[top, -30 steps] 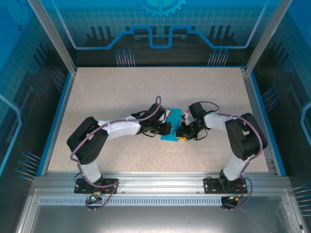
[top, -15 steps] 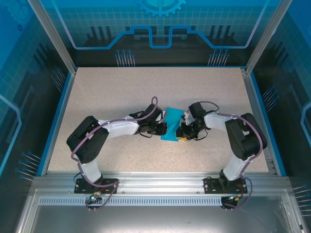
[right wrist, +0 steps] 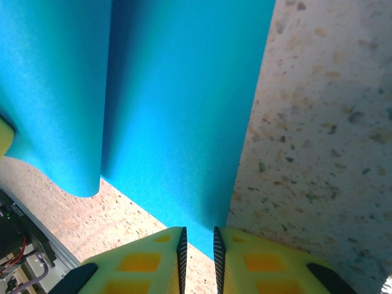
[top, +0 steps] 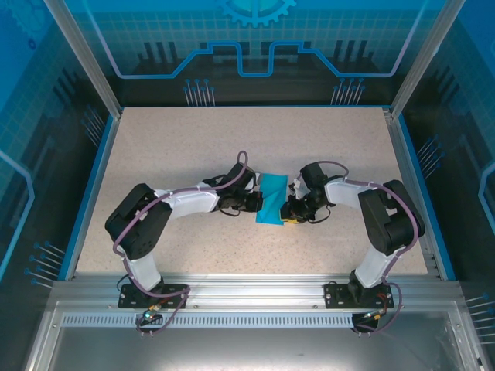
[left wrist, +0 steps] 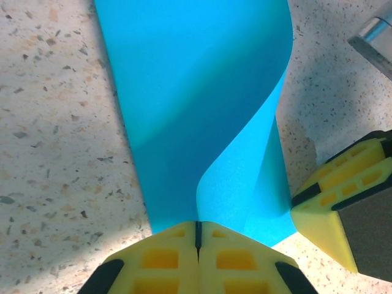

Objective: Fold a paper plane with a square sheet of paper (fold left side to right side)
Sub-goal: Fold the triangle a second time at the center of the table.

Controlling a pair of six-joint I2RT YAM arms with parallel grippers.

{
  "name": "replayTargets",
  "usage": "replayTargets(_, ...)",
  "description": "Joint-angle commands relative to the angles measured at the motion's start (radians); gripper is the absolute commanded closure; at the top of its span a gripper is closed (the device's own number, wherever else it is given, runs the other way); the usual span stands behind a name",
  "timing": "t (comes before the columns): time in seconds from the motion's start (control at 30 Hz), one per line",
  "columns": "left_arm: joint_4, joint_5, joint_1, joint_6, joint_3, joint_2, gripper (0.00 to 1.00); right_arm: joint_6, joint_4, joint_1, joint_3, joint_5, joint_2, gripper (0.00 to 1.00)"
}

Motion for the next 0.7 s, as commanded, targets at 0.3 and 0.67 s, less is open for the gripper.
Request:
replayTargets(0.3,-0.054,-0.029,0.014,0.133,0.074,0.037,0.93,-0.024,-0.038,0.01,0.053,0.004,0.033,0.79)
replayTargets(0.67,-0.094,-0.047,0.014,0.174,0.123,0.084,0.92,-0.027,-0.046,0.01,0.054,0.005,0.057,0.79)
